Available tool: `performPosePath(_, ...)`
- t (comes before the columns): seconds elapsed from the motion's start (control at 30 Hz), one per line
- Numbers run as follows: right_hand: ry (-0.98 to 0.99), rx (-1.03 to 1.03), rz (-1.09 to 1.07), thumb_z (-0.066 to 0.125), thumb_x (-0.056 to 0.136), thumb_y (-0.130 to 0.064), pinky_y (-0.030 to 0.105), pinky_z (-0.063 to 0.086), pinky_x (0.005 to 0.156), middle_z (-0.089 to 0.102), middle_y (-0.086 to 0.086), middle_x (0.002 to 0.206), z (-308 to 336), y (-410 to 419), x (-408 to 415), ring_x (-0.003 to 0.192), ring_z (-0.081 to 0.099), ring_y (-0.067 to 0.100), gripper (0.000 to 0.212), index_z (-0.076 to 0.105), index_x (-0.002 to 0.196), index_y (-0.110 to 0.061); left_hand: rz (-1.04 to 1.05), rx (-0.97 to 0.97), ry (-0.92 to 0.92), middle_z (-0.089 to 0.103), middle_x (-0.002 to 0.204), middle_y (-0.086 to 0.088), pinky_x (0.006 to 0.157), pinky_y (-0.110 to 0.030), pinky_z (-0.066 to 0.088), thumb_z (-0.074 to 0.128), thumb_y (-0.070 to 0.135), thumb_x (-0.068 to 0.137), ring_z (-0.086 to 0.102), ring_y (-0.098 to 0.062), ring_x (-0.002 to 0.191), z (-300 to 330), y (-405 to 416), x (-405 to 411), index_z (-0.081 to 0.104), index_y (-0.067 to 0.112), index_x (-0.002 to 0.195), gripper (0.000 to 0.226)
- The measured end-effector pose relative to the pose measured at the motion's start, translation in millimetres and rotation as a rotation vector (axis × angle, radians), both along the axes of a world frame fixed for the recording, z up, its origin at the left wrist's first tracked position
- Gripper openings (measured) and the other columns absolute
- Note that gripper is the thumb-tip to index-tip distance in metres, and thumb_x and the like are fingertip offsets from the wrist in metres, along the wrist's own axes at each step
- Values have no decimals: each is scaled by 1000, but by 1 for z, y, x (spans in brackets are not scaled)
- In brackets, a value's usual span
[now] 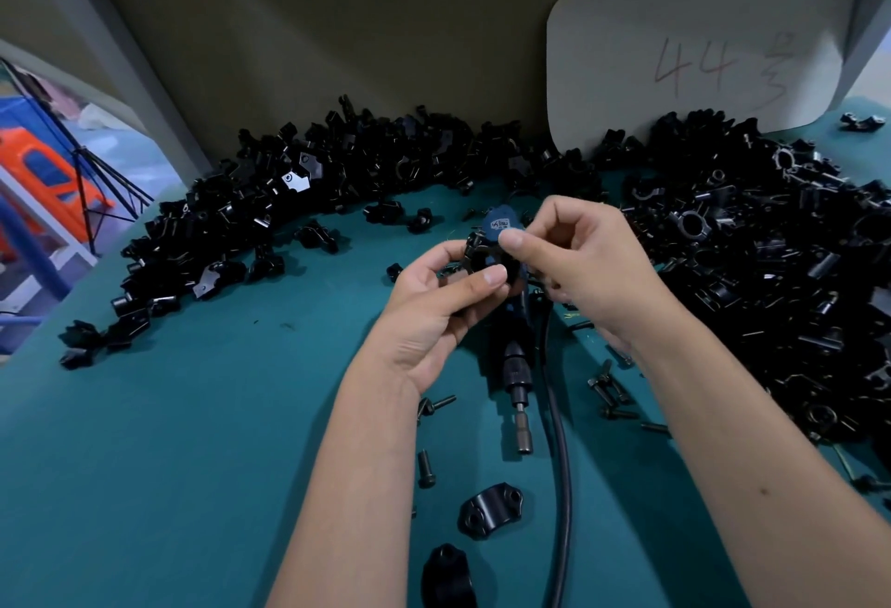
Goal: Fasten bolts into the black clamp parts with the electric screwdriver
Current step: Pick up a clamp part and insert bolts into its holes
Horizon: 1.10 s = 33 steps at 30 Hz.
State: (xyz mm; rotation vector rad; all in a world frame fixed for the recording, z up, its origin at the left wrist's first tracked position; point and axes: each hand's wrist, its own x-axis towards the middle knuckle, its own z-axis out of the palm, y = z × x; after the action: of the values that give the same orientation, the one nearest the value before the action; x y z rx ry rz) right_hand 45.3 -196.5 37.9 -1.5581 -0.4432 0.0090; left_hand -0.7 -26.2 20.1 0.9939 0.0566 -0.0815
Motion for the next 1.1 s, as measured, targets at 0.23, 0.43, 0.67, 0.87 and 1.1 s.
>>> performPosePath(0.23, 155, 197, 233, 76, 84, -33, 18, 33, 46, 61, 3, 74, 3, -1, -6, 62, 47, 10, 18, 82, 93, -19, -77, -151, -25, 75, 108, -15, 77, -21, 60, 85, 8, 69, 74, -25, 97, 2, 0, -2, 68, 3, 116, 50)
performPosePath(0.43, 178, 220, 120, 82, 76, -30, 16, 32, 41, 49, -6, 56, 4, 5, -6, 48, 45, 6, 25, 62, 72, -15, -58, -141, -20, 72, 111, -17, 80, -22, 59, 78, 2, 76, 73, -26, 101, -1, -5, -1, 66, 1, 118, 44)
performPosePath(0.67, 239, 204, 194, 80, 78, -23, 15, 32, 43, 52, 12, 76, 7, -2, -5, 61, 41, 9, 10, 76, 80, -15, -55, -162, -21, 75, 104, -12, 77, -21, 60, 85, 5, 69, 74, -20, 94, -1, -2, -1, 75, 6, 104, 36)
performPosePath(0.87, 276, 262, 232, 77, 83, -27, 16, 33, 46, 54, 8, 81, 5, -1, -5, 63, 44, 7, 18, 80, 95, -13, -42, -158, -25, 74, 109, -14, 79, -21, 59, 84, 7, 70, 72, -24, 103, -1, -3, 1, 69, 4, 111, 44)
performPosePath(1.1, 279, 238, 73, 85, 72, -25, 16, 29, 41, 52, -1, 61, 4, 10, -4, 50, 38, 6, 30, 58, 67, -13, -15, -134, -19, 76, 98, -10, 77, -21, 59, 81, 1, 73, 75, -19, 91, -3, -5, 1, 69, 6, 103, 33)
